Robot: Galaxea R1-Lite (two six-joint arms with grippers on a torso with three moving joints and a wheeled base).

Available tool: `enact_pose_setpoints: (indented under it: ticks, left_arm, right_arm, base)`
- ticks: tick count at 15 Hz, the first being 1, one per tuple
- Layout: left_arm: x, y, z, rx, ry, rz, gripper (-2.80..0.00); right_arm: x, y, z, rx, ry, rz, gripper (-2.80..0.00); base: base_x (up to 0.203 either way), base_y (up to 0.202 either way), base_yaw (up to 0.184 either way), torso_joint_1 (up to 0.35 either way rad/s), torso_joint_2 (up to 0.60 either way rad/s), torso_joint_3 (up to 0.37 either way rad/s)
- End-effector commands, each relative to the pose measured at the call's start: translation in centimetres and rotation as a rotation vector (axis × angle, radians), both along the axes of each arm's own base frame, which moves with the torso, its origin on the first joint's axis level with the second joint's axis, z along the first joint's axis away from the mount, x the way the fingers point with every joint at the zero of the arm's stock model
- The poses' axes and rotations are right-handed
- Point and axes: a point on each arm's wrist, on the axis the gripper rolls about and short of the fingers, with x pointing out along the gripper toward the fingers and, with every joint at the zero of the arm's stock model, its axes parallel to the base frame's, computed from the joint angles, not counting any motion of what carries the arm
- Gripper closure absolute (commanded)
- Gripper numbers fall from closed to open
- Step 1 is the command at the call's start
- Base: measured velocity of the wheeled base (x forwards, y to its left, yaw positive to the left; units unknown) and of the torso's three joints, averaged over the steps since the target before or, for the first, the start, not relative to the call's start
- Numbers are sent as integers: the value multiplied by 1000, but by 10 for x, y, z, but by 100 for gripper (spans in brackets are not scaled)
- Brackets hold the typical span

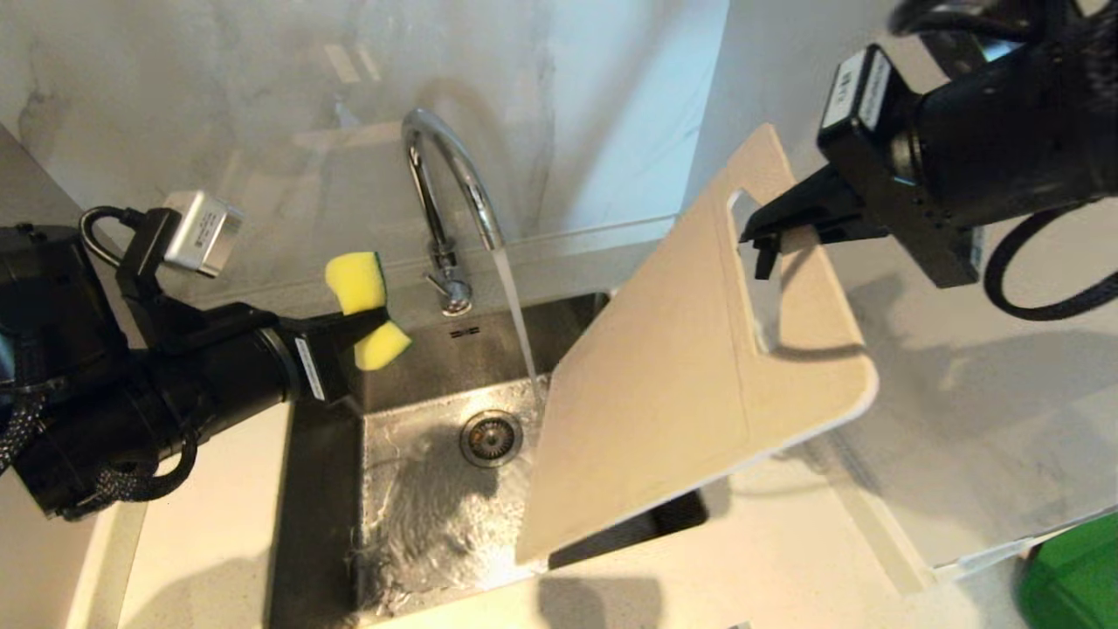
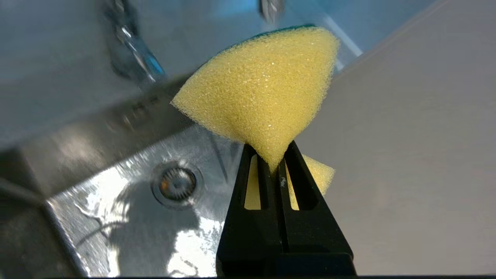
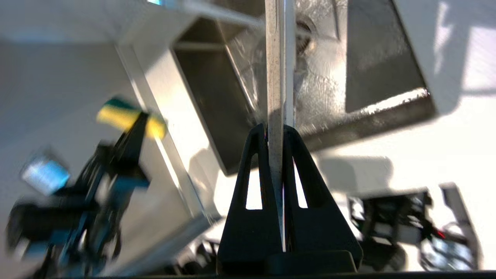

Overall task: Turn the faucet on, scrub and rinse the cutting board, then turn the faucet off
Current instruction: Scrub the cutting board underwater

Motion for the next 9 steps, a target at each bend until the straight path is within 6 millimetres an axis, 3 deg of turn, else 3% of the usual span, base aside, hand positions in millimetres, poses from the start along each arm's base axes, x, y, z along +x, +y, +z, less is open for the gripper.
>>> enact_pose_setpoints:
  ticks: [1,9]
  left_arm:
    - [5,6,13,-27,-39,30,0]
    - [2,25,29,-58,-95,93,0]
  right_arm:
    - [41,21,-20,-1,32,-10,0]
    - [126,50,-72,-8,50,-52,0]
  base:
    - [0,0,0,0,0,0]
    - [0,0,0,0,0,0]
